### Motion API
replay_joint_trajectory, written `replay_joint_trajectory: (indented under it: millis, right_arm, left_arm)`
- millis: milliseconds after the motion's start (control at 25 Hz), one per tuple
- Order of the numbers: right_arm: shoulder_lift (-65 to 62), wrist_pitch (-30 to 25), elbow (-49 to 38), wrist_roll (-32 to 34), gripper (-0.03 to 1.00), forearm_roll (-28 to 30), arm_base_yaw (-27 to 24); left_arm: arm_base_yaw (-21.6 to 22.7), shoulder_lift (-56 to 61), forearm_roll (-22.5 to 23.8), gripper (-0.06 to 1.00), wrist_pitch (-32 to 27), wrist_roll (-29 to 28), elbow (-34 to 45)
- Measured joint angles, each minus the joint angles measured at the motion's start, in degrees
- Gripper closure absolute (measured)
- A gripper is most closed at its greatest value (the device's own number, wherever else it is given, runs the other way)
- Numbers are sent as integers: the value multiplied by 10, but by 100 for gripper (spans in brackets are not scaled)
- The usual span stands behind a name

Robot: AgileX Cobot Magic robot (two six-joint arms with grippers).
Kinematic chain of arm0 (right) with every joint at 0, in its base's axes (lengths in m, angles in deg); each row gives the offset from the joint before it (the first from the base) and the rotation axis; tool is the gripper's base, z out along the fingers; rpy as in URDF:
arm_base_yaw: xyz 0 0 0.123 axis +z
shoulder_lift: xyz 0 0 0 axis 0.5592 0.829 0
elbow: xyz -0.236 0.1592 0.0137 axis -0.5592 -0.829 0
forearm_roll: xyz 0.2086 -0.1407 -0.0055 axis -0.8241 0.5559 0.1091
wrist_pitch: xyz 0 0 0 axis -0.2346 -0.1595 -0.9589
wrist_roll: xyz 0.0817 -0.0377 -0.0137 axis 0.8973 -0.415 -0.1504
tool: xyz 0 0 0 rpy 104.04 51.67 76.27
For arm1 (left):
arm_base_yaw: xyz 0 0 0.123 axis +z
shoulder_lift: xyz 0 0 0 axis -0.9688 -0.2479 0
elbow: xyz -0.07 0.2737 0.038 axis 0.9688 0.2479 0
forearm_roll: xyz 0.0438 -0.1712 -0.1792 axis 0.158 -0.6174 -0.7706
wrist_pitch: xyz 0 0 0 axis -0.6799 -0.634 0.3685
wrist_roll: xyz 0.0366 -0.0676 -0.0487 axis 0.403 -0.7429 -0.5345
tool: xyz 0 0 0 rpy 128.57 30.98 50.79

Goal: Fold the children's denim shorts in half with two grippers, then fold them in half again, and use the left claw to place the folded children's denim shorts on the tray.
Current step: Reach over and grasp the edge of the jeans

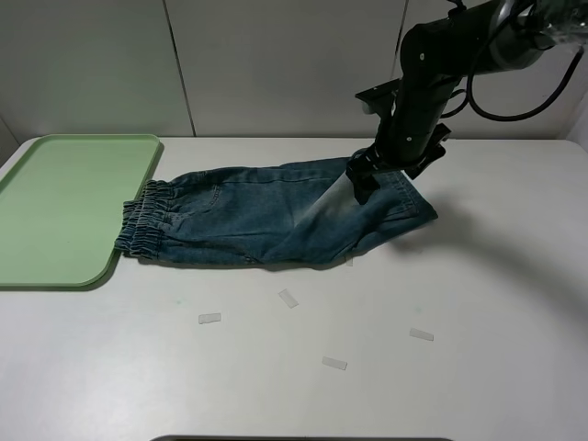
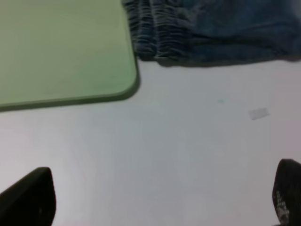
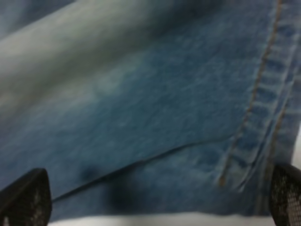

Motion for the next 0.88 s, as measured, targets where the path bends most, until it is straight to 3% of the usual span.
replay_joint_trajectory:
  millis: [480, 880]
  right_arm:
    - [106, -29, 152, -20, 27, -2, -55]
    - [142, -29, 162, -35, 27, -4, -70]
  left_arm:
    - [21, 58, 0, 4, -3, 0, 1]
    - [21, 58, 0, 4, -3, 0, 1]
